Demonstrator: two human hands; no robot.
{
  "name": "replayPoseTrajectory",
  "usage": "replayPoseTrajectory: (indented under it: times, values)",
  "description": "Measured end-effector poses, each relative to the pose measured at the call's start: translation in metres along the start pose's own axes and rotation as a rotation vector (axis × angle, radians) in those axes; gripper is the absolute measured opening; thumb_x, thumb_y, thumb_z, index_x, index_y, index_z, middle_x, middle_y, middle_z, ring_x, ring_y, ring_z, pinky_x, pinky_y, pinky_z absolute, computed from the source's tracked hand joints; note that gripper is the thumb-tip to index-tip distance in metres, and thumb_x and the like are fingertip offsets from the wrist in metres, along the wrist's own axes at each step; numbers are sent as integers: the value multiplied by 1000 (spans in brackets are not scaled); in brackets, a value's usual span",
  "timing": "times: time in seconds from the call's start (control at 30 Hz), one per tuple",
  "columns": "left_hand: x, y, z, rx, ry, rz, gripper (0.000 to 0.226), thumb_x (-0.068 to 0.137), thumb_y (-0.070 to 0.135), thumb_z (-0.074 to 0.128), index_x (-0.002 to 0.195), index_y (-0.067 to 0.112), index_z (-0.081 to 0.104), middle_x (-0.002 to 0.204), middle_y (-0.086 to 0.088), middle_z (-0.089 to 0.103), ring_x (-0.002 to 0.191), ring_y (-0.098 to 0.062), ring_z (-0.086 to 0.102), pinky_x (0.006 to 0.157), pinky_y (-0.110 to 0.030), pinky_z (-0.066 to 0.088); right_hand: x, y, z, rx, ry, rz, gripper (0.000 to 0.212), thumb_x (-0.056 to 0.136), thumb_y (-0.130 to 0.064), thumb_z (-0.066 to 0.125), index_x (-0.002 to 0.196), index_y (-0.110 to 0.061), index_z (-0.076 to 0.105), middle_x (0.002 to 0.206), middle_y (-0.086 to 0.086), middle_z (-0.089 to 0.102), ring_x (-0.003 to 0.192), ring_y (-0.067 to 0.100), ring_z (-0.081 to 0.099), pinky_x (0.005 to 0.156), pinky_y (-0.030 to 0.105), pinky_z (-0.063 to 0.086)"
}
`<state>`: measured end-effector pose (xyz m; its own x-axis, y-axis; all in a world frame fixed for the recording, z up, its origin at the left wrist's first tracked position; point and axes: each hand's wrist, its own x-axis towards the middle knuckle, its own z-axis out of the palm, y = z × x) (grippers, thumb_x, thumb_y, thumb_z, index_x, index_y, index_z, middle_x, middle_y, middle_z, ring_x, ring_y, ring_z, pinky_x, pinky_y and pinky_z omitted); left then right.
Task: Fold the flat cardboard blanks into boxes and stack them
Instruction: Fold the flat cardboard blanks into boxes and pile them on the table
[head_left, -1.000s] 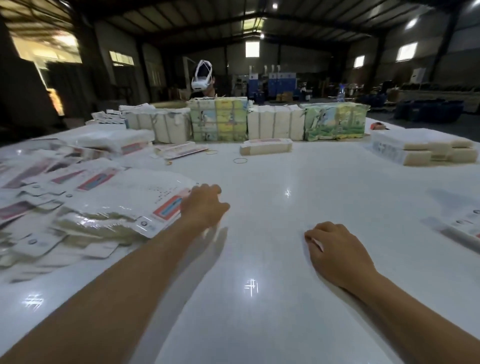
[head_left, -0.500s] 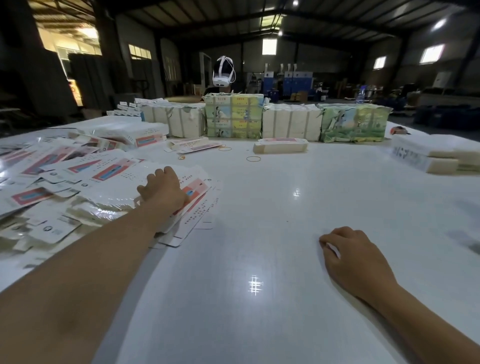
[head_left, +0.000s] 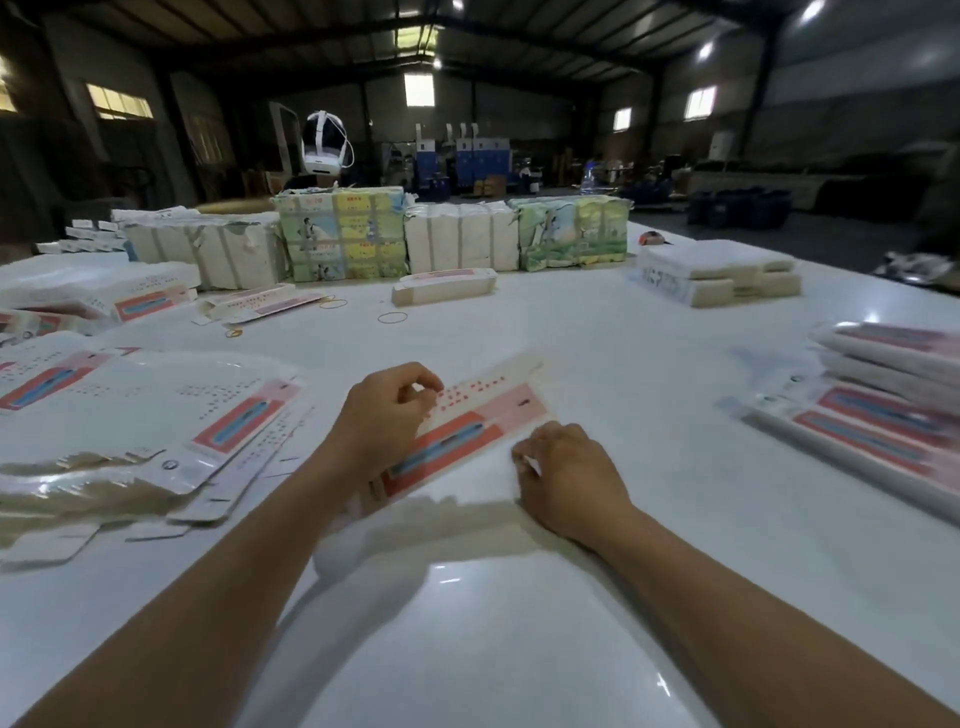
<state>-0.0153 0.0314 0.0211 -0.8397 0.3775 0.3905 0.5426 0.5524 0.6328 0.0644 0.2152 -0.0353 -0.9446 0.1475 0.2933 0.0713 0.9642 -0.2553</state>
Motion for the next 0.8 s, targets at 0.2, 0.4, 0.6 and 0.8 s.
replayPoseTrajectory:
  times: [0.2,0.4,0.6,0.8]
  values:
    - [-30,4,29,-49,-89,83,18,97,18,49,96,30,63,92,14,63,73,-11,65,56,-16,53,-5,6,-2,449,-13,175,19,91,-18,52,107,-23,62,108,-2,64,101,18,60,80,23,46]
    - [-36,-7,20,-63,19,95,15,96,19,51,99,24,64,94,10,65,69,-11,66,49,-11,48,-6,9,-36,1620,65,459,39,102,-29,38,85,-10,67,67,8,66,62,27,69,44,30,53]
    - [-39,10,25,323,35,233,66,79,63,41,119,14,61,109,-6,65,89,-23,58,76,-37,48,-13,3,-36,1443,-35,230,15,93,-3,51,85,-4,63,72,9,69,59,21,63,42,25,48]
    - [-43,29,39,555,-1,363,100,59,65,74,133,4,47,117,-12,60,97,-30,57,80,-42,48,-13,4,-35,1477,-104,149,14,95,-5,50,96,-4,65,82,11,71,74,25,69,55,31,56]
